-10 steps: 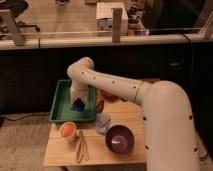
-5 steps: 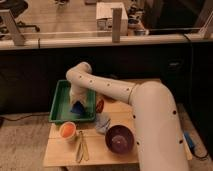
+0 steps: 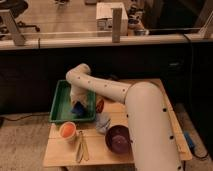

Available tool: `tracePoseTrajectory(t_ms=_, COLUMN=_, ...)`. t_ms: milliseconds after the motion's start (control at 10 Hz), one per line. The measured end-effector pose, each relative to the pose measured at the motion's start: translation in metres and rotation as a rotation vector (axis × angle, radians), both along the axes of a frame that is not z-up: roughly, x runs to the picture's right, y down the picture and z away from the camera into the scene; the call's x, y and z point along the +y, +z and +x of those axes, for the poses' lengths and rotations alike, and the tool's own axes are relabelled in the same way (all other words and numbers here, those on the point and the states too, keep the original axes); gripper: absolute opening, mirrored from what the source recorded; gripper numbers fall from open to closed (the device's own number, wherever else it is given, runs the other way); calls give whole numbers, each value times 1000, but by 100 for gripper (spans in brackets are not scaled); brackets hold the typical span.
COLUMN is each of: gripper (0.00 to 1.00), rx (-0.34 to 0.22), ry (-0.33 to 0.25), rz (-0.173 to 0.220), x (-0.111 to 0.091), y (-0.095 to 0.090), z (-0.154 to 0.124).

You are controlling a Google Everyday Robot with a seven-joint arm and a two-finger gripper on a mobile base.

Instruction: Wipe tray with sponge

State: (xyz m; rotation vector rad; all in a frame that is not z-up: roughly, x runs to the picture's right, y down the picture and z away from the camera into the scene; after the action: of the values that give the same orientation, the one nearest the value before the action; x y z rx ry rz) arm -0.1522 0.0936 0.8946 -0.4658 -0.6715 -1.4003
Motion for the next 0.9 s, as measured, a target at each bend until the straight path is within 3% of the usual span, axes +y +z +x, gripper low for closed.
tracePoseTrajectory(t_ms=200, gripper=0, rx=25, ry=17, rz=-1, x=-9, y=13, z=5)
tracePoseTrajectory(t_ms=500, gripper=0, rx=5, ry=-5, rz=11, x=-24, y=22, z=-17)
tracePoseTrajectory(t_ms=700, gripper=0, rx=-47, ry=-52, rz=9, x=-13, y=10, z=-39)
tracePoseTrajectory(t_ms=900, gripper=0, rx=-88, ry=-87, rz=5, x=8, y=-9, z=-43)
